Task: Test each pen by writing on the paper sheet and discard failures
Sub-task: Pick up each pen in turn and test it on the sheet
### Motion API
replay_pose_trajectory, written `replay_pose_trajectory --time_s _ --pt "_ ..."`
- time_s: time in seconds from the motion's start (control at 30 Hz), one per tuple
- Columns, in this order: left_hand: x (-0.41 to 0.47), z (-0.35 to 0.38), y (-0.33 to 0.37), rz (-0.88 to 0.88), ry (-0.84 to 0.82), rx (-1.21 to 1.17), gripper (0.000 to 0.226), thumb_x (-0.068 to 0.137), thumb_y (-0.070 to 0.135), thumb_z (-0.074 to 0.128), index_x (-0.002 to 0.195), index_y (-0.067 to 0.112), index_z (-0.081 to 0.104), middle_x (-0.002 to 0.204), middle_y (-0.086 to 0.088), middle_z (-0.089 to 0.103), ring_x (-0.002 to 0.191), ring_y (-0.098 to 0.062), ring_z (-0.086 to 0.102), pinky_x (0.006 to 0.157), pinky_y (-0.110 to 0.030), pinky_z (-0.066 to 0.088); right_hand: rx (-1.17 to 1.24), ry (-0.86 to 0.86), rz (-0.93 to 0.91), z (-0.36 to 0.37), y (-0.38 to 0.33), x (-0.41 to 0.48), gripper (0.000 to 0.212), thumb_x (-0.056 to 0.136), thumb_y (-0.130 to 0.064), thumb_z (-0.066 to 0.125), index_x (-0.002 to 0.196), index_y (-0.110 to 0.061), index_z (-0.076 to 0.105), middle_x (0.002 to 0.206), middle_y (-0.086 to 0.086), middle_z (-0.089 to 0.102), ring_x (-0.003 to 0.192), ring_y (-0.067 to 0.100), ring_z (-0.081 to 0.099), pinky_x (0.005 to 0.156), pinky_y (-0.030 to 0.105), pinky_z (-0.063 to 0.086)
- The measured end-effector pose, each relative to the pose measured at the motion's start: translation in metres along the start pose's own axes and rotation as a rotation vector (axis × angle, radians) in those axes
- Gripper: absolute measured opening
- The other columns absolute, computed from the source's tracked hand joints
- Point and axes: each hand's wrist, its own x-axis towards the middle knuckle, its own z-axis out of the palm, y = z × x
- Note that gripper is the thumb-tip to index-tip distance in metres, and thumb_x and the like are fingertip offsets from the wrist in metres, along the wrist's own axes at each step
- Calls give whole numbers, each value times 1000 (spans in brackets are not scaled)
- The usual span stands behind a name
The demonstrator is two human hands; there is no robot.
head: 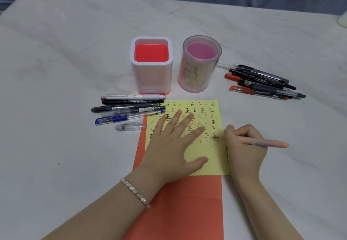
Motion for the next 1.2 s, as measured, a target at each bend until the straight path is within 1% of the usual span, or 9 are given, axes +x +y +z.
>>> replay_pose_trajectory --time_s 0.2,0.33,0.43,0.5,0.57,0.63,0.73,0.9,1.2 --pt "-4 -14 -2 20 157 -77 42 89 35 38 118 15 60 128 -6 57 122 -20 48 103 -38 24 -64 -55 -31 -8 -1 3 28 81 -20 65 63 -11 46 60 11 56 56 12 55 44 8 34" --pt "-16 -37 -28 -42 294 -14 36 76 14 45 105 8 66 106 -8 66 98 -21 50 83 -34 35 -117 -127 -35 -14 -4 -1 33 79 -23 69 58 -11 47 50 -4 48 74 28 67 54 21 40" --pt "-32 -52 -50 -156 265 82 32 76 15 45 97 8 68 92 -9 65 81 -30 60 67 -37 46 -152 -180 -35 -16 -9 -5 33 79 -24 69 58 -13 46 55 5 53 77 28 68 56 25 38" --pt "-41 -54 -64 -170 240 176 17 76 7 58 89 7 68 84 -9 64 73 -32 60 61 -35 46 -169 -193 -39 -16 -12 -7 32 78 -24 70 58 -13 47 57 9 57 77 26 68 54 20 39" --pt "-48 -52 -72 -192 187 215 26 62 -3 78 85 6 69 79 -8 61 69 -31 57 59 -31 43 -165 -210 -39 -16 -13 -9 32 78 -23 70 58 -13 47 57 9 57 74 23 68 53 19 39" --pt "-51 -49 -75 -210 174 208 26 61 -2 80 84 6 69 77 -7 58 71 -28 53 59 -28 37 -162 -239 -40 -17 -16 -12 32 77 -24 71 58 -13 49 58 8 60 65 15 65 55 22 40" --pt "-48 -54 -59 -301 225 20 16 87 20 55 86 8 66 83 -3 55 78 -21 48 66 -29 38 -50 -340 -21 -18 -23 -17 25 82 -22 68 64 -10 54 55 -1 64 58 6 64 54 13 43" --pt "-41 -75 -9 -350 224 -561 14 93 24 50 93 39 47 100 18 58 96 6 53 76 -6 36 271 -523 103 -21 -41 -21 40 82 -39 45 82 -2 62 76 16 73 70 25 70 60 23 55" --pt "-37 -84 22 -168 243 -653 20 90 23 54 92 42 46 94 22 54 90 16 46 77 0 31 347 -546 104 -31 -59 -25 47 77 -40 38 67 1 58 56 21 65 46 27 61 46 25 49"
